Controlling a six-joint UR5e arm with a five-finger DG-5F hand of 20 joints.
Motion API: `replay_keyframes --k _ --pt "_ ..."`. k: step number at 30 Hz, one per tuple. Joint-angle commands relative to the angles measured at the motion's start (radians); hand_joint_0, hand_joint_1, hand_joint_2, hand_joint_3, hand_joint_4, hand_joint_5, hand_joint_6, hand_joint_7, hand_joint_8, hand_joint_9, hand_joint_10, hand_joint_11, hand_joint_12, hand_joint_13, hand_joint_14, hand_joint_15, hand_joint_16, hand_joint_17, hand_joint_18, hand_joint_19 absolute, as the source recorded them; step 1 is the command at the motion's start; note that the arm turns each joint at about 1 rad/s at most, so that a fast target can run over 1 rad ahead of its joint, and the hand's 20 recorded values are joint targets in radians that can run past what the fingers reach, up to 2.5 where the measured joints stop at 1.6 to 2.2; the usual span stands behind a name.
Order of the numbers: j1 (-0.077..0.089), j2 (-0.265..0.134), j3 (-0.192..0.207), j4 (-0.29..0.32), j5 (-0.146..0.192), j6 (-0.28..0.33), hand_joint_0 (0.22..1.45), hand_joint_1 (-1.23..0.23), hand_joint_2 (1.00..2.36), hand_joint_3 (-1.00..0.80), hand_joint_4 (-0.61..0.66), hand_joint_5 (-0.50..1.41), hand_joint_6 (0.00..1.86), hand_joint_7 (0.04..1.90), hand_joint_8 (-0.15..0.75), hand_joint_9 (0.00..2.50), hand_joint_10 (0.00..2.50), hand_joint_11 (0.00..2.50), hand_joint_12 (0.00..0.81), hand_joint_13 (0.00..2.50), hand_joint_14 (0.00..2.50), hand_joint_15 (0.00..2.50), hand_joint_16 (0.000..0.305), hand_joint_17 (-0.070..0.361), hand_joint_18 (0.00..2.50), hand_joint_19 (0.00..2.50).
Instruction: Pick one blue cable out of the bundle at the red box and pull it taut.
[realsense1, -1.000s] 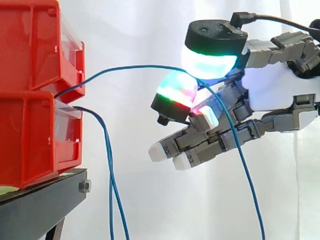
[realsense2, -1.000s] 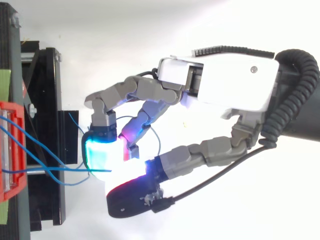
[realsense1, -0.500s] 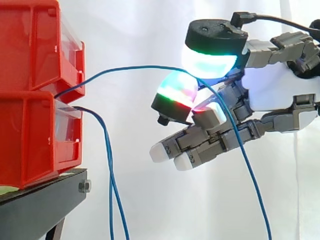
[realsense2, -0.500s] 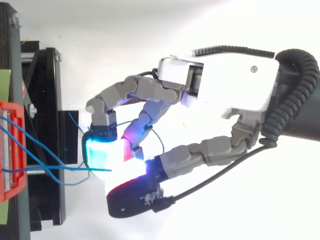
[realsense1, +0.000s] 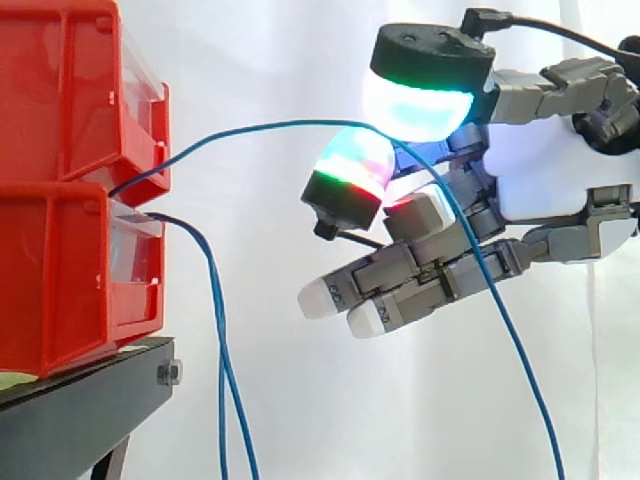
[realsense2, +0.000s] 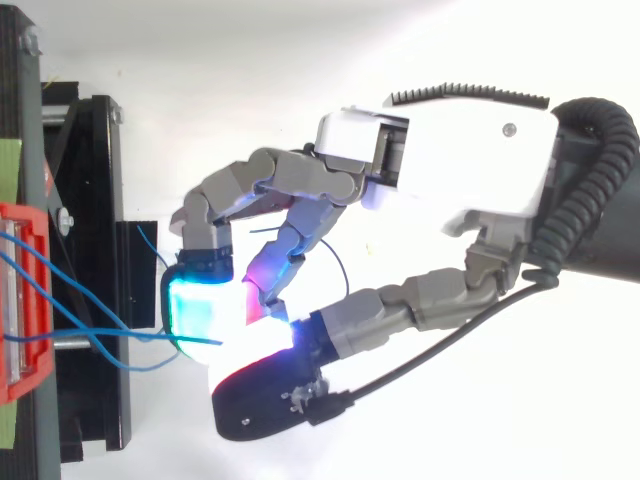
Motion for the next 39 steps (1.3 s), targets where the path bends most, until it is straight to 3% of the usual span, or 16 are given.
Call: replay_keyframes --k 1,6,11,23,27,28,29,32,39 --pt "0.000 0.000 0.000 0.000 0.001 0.036 0.61 -0.82 1.01 -0.33 0.17 -0.09 0.85 1.18 0.396 1.08 0.02 1.02 0.388 0.41 0.01 0.22 0.054 0.121 0.36 0.20" --pt "0.001 0.000 0.000 -0.001 0.001 0.070 0.61 -0.81 1.01 -0.32 0.17 -0.09 0.85 1.17 0.402 1.08 0.02 0.98 0.388 0.42 0.01 0.22 0.054 0.121 0.36 0.20" --pt "0.003 0.000 0.000 -0.009 0.001 0.140 0.60 -0.81 1.01 -0.32 0.17 -0.09 0.85 1.16 0.410 1.03 0.02 0.86 0.387 0.41 0.01 0.20 0.054 0.121 0.36 0.20" --pt "0.004 0.000 0.000 -0.012 0.003 0.206 0.61 -0.80 1.01 -0.32 0.16 -0.09 0.85 1.15 0.453 1.02 0.02 0.68 0.385 0.41 0.01 0.18 0.054 0.121 0.37 0.19" --pt "0.006 0.000 0.000 -0.023 0.004 0.300 0.61 -0.79 1.01 -0.32 0.17 -0.09 0.85 1.15 0.471 1.05 0.02 0.69 0.389 0.42 0.01 0.18 0.054 0.122 0.37 0.19" --pt "0.006 0.000 0.000 -0.023 0.004 0.300 0.61 -0.79 1.01 -0.32 0.17 -0.09 0.85 1.16 0.471 1.07 0.02 0.68 0.389 0.42 0.01 0.18 0.054 0.122 0.37 0.19" --pt "0.009 0.000 0.000 -0.041 0.004 0.360 0.61 -0.79 1.01 -0.32 0.16 -0.09 0.85 1.15 0.476 1.08 0.02 0.69 0.390 0.43 0.01 0.18 0.054 0.121 0.38 0.19" --pt "0.014 0.000 0.000 -0.064 0.009 0.416 0.61 -0.79 1.01 -0.32 0.17 -0.10 0.85 1.16 0.475 1.10 0.02 0.71 0.392 0.43 0.01 0.17 0.054 0.122 0.38 0.19" --pt "0.015 0.000 0.000 -0.081 0.015 0.453 0.61 -0.78 1.01 -0.32 0.17 -0.10 0.85 1.15 0.465 1.13 0.02 0.79 0.394 0.44 0.01 0.19 0.054 0.122 0.38 0.19"
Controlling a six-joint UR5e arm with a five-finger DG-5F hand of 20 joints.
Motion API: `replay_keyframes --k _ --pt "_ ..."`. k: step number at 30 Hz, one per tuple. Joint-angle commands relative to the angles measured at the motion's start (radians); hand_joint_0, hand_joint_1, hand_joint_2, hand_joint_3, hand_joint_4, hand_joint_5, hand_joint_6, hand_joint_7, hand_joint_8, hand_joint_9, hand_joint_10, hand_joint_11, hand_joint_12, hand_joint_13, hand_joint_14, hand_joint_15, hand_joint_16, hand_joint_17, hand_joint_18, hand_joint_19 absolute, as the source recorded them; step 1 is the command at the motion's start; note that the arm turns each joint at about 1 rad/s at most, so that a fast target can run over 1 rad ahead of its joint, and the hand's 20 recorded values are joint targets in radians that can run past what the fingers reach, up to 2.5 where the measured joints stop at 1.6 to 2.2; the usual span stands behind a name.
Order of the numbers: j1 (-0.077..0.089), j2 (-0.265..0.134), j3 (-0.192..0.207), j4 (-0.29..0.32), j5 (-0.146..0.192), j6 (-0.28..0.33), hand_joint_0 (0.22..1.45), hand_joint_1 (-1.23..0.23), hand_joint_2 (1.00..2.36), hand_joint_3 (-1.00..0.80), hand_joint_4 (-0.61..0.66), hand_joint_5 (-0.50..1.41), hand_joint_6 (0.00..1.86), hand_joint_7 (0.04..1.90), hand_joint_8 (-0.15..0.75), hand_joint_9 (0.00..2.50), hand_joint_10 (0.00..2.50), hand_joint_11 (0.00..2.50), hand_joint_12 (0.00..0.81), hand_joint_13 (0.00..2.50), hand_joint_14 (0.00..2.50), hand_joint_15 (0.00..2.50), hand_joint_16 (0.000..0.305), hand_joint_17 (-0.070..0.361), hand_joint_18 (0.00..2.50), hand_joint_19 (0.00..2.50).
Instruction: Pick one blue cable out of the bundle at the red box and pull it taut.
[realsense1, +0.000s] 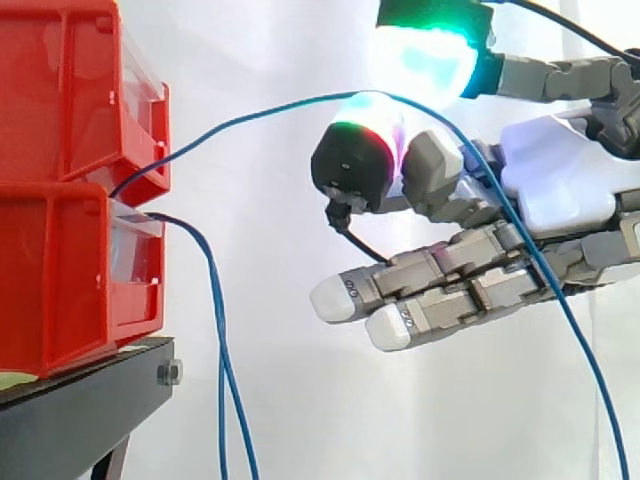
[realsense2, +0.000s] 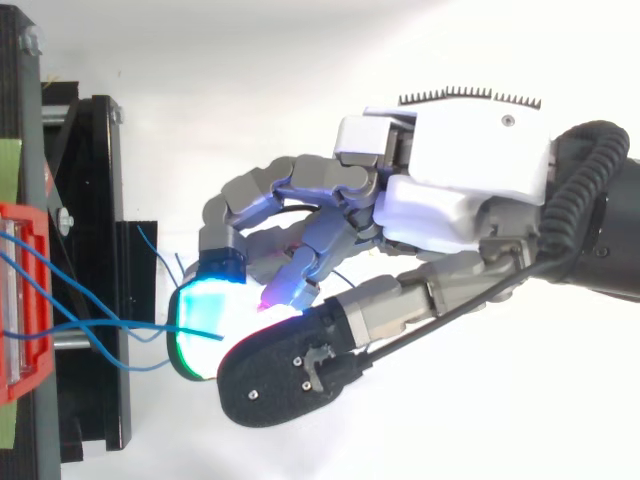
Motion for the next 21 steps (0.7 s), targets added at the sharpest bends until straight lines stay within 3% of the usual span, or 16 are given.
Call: replay_keyframes --k 1,13,21 --pt "0.001 0.000 0.000 -0.004 0.001 0.015 0.61 -0.78 1.01 -0.32 0.17 -0.10 0.85 1.16 0.462 1.14 0.02 0.83 0.394 0.44 0.01 0.19 0.054 0.122 0.38 0.19" --pt "0.001 0.000 0.000 -0.004 0.001 0.012 0.62 -0.83 1.01 -0.36 0.19 -0.11 0.85 1.14 0.430 1.14 0.02 0.90 0.396 0.45 0.01 0.22 0.055 0.123 0.39 0.21" --pt "0.001 0.000 0.000 -0.004 0.001 -0.028 0.58 -0.76 1.01 -0.40 0.19 -0.10 0.84 1.12 0.427 1.17 0.02 0.90 0.397 0.47 0.01 0.22 0.055 0.123 0.40 0.22"
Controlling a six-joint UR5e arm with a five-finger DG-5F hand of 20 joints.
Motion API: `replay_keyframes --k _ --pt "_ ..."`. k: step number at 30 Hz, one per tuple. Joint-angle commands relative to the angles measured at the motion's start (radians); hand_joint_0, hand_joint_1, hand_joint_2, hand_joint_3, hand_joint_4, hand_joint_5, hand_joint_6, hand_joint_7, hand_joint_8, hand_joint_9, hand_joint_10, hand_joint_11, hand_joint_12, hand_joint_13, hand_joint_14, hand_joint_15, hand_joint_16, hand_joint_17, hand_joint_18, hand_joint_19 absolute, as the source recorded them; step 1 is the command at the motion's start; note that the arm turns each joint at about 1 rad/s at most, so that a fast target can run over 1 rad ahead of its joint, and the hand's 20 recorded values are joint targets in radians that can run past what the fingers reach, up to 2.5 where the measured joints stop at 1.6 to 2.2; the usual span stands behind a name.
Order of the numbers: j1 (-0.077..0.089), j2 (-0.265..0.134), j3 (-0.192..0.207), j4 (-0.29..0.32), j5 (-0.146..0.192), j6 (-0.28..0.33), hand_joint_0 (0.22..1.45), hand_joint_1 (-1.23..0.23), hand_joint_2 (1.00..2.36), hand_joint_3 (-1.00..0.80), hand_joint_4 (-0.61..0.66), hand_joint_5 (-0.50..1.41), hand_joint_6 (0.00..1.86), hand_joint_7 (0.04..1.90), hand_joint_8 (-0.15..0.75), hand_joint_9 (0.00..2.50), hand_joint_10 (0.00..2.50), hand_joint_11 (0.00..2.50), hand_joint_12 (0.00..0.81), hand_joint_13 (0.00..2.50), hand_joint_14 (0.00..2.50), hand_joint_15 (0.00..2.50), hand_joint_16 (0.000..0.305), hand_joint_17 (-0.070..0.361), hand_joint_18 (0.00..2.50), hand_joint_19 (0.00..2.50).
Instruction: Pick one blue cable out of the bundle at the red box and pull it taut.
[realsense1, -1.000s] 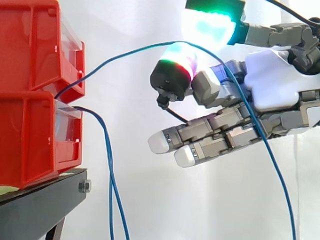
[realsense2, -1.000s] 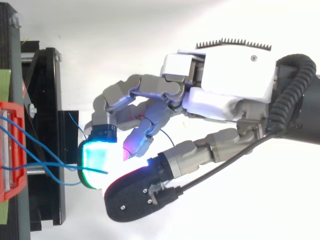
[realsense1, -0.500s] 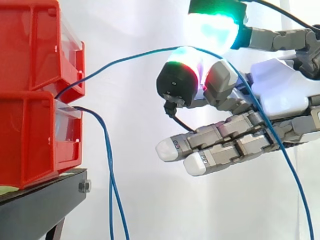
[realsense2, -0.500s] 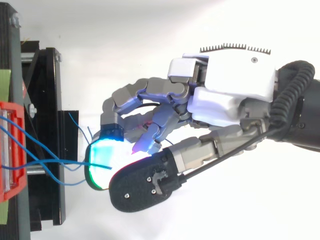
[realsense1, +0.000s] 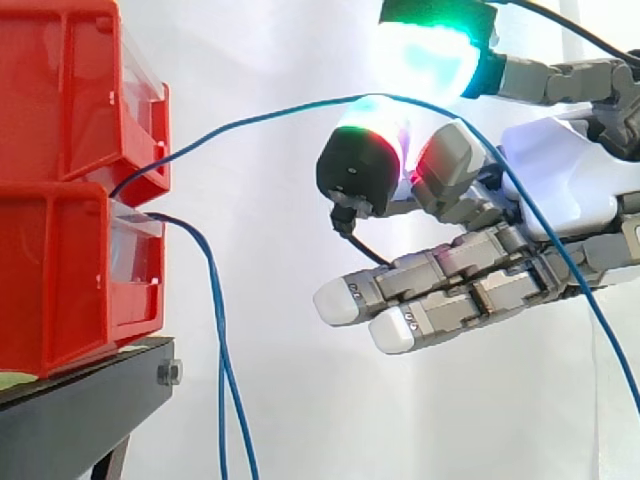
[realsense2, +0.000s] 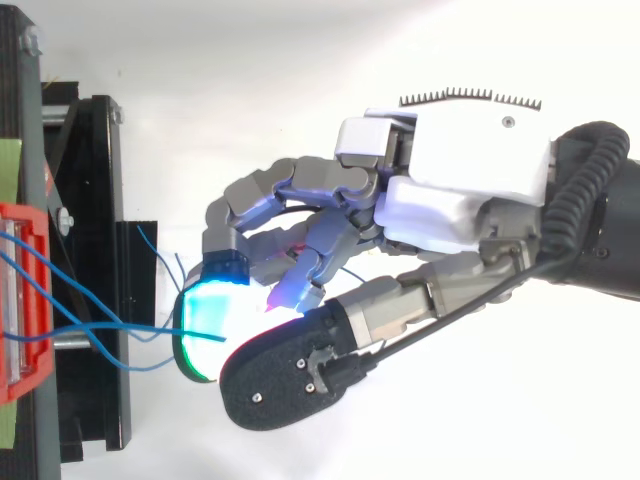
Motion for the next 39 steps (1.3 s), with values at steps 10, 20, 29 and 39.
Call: replay_keyframes --k 10,20,29,39 --pt "0.000 -0.001 0.000 0.000 0.000 -0.017 0.57 -0.74 1.01 -0.42 0.19 -0.10 0.83 1.12 0.427 1.19 0.02 0.91 0.399 0.48 0.01 0.23 0.055 0.124 0.41 0.23" --pt "0.001 0.001 0.000 -0.003 0.000 -0.011 0.57 -0.74 1.01 -0.41 0.18 -0.09 0.83 1.13 0.424 1.23 0.02 0.98 0.397 0.50 0.01 0.24 0.055 0.123 0.42 0.23" --pt "0.003 -0.001 0.000 -0.005 0.000 -0.009 0.59 -0.77 1.01 -0.41 0.18 -0.09 0.83 1.14 0.419 1.25 0.02 1.03 0.396 0.53 0.01 0.26 0.054 0.120 0.43 0.24" --pt "0.003 0.001 0.000 -0.003 0.000 -0.020 0.56 -0.75 1.00 -0.44 0.19 -0.09 0.83 1.12 0.422 1.29 0.02 1.03 0.402 0.58 0.01 0.27 0.055 0.124 0.49 0.25"
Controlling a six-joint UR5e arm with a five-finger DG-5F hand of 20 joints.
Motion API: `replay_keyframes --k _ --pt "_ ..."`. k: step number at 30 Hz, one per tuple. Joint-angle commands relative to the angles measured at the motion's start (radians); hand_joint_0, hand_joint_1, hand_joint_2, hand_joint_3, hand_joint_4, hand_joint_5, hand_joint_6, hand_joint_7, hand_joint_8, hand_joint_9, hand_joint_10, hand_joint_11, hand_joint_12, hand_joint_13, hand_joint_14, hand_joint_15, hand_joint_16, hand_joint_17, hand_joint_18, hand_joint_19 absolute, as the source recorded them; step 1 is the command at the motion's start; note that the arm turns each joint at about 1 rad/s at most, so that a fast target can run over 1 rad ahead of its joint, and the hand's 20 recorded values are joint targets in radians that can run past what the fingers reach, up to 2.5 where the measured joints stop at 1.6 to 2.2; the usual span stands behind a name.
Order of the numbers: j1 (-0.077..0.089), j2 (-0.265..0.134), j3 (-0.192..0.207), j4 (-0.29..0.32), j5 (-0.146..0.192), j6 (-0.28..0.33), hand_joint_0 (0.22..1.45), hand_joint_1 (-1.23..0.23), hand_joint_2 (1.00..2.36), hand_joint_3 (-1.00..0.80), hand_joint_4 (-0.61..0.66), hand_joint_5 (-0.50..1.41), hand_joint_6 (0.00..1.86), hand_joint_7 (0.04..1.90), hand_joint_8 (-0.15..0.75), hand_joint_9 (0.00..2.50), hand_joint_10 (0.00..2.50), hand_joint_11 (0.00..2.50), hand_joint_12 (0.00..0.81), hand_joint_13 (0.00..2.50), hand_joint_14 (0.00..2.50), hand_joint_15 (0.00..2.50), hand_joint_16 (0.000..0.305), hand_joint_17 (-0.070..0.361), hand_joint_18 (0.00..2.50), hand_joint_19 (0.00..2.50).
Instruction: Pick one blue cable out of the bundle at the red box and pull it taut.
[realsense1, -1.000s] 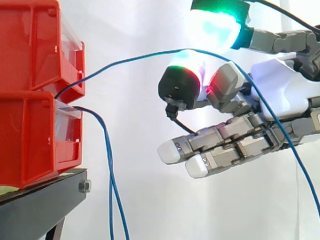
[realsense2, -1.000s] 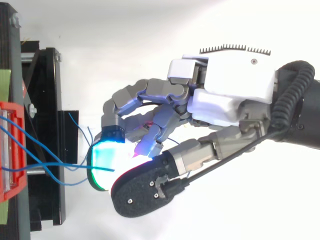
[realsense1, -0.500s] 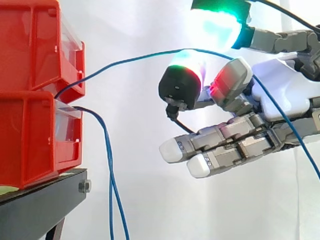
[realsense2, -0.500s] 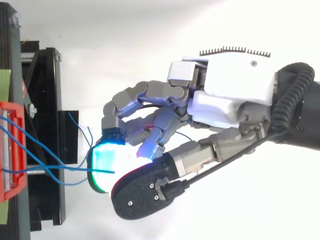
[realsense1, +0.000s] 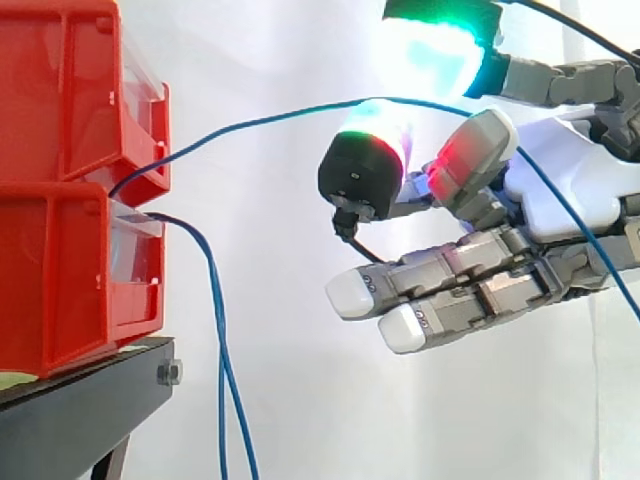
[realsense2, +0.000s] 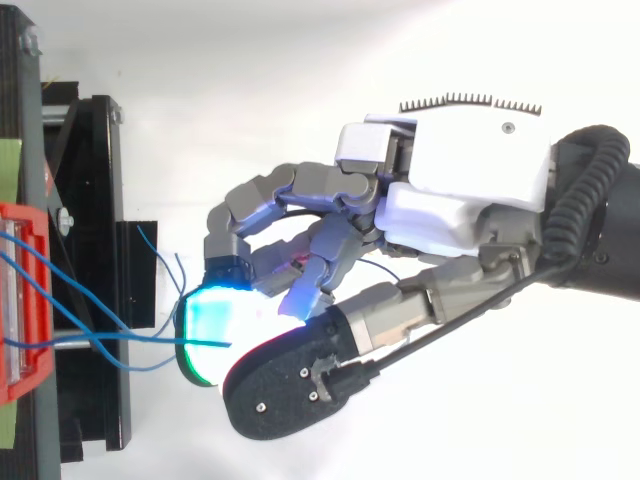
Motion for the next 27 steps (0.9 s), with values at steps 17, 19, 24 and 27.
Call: replay_keyframes --k 17,19,24,27 --pt "0.001 0.001 0.000 0.000 0.000 -0.012 0.57 -0.79 1.00 -0.44 0.19 -0.07 0.83 1.17 0.426 1.34 0.02 1.05 0.400 0.66 0.01 0.29 0.055 0.124 0.59 0.27" --pt "0.001 0.001 0.000 0.000 0.000 -0.012 0.58 -0.78 1.01 -0.40 0.18 -0.07 0.83 1.18 0.428 1.34 0.02 1.07 0.399 0.67 0.01 0.30 0.055 0.123 0.60 0.27" --pt "0.001 -0.001 0.000 0.000 0.000 -0.024 0.60 -0.77 1.02 -0.28 0.18 -0.07 0.84 1.23 0.424 1.34 0.02 1.07 0.397 0.68 0.01 0.30 0.054 0.121 0.60 0.28" --pt "0.001 0.001 0.000 0.000 0.000 -0.038 0.60 -0.80 1.02 -0.23 0.17 -0.06 0.84 1.26 0.426 1.34 0.02 1.08 0.396 0.68 0.01 0.31 0.054 0.121 0.62 0.28"
